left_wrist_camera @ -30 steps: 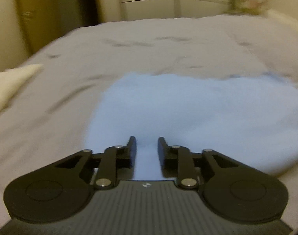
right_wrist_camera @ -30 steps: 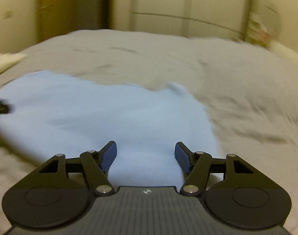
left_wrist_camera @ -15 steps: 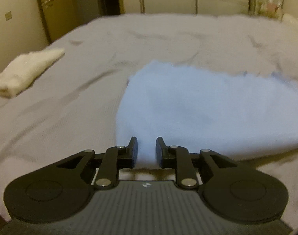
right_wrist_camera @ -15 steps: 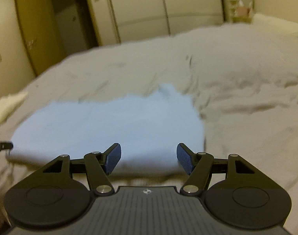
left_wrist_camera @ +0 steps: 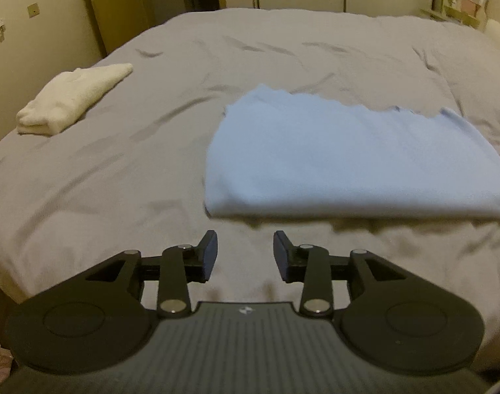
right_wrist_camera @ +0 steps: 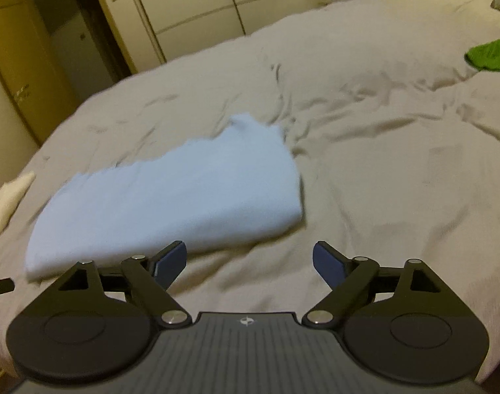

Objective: Fold clothes

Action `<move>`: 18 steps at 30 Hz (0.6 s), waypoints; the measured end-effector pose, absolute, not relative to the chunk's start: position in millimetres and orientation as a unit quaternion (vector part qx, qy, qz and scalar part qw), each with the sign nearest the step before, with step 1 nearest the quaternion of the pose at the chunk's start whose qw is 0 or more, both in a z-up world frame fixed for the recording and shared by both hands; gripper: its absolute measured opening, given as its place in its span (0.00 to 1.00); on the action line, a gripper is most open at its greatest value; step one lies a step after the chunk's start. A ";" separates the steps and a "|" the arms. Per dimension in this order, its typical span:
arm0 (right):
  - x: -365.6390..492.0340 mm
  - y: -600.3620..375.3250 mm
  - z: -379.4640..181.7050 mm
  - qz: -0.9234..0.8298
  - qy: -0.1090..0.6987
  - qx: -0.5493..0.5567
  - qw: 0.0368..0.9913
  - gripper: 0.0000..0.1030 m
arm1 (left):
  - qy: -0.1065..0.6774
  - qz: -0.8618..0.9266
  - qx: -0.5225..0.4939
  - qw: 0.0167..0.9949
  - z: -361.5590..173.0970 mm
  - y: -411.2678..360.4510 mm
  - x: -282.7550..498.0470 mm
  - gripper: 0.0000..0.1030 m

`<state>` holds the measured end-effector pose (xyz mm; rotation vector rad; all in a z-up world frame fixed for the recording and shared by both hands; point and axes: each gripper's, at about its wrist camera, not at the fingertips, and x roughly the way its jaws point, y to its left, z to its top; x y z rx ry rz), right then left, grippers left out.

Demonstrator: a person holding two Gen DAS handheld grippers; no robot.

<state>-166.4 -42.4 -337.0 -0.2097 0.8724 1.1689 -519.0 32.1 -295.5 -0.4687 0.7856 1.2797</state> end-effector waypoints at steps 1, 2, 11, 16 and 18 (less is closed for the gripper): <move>-170.8 -43.7 -335.7 0.532 0.400 -0.102 0.739 0.86 | 0.355 0.573 -0.210 0.708 -294.8 25.0 -517.0 0.37; -175.2 -45.2 -334.4 0.531 0.403 -0.108 0.738 0.86 | 0.357 0.570 -0.209 0.710 -293.5 18.3 -515.3 0.39; -205.9 -73.1 -306.2 0.533 0.394 -0.119 0.739 0.87 | 0.352 0.557 -0.186 0.729 -276.8 -31.3 -508.8 0.51; -224.7 -85.4 -289.4 0.537 0.371 -0.137 0.745 0.88 | 0.344 0.553 -0.180 0.737 -267.5 -50.8 -511.3 0.60; -232.2 -91.5 -283.4 0.538 0.360 -0.142 0.749 1.00 | 0.340 0.554 -0.175 0.739 -264.4 -57.9 -512.4 0.64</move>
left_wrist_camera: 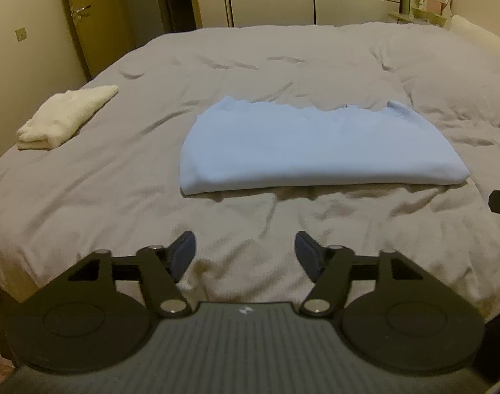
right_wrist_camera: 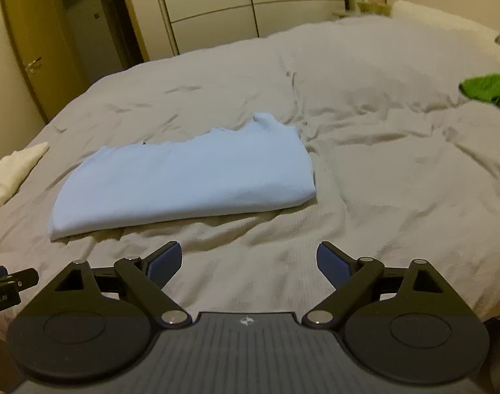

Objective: Fold clothes

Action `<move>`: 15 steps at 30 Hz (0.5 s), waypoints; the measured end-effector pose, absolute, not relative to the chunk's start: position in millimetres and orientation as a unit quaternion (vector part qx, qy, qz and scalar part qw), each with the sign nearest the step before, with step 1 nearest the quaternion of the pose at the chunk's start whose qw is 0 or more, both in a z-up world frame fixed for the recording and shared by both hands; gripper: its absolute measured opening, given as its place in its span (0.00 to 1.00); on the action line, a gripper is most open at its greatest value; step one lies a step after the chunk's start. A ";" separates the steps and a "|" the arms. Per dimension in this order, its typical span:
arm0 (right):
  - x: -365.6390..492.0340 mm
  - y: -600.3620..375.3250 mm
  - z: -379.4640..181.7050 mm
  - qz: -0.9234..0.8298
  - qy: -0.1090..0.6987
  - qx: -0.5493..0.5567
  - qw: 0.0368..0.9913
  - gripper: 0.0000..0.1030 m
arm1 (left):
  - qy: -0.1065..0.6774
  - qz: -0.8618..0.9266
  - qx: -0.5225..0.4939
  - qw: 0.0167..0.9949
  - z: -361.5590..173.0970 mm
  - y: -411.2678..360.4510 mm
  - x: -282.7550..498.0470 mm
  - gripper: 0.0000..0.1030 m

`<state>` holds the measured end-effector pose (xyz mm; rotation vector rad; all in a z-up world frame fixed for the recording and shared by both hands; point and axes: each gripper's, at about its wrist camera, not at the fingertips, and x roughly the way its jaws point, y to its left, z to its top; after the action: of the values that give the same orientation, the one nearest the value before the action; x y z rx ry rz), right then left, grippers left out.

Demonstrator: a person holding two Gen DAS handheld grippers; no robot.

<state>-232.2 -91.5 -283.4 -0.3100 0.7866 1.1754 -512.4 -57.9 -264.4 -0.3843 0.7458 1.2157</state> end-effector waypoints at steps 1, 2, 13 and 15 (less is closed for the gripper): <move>-235.6 -94.5 -280.7 0.538 0.354 -0.143 0.751 1.00 | 0.338 0.555 -0.173 0.740 -263.3 -60.7 -512.9 0.64; -239.0 -97.9 -277.8 0.540 0.348 -0.142 0.753 1.00 | 0.337 0.554 -0.173 0.742 -262.1 -63.4 -513.4 0.64; -249.2 -110.7 -270.2 0.510 0.359 -0.145 0.768 1.00 | 0.319 0.552 -0.173 0.751 -251.9 -80.8 -519.3 0.75; -248.3 -111.5 -270.4 0.508 0.365 -0.143 0.767 1.00 | 0.317 0.552 -0.174 0.751 -251.5 -81.3 -519.7 0.76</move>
<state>-248.3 -111.5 -270.4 -0.3110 0.7923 1.1039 -519.7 -81.3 -251.5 -0.3809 0.6916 1.2062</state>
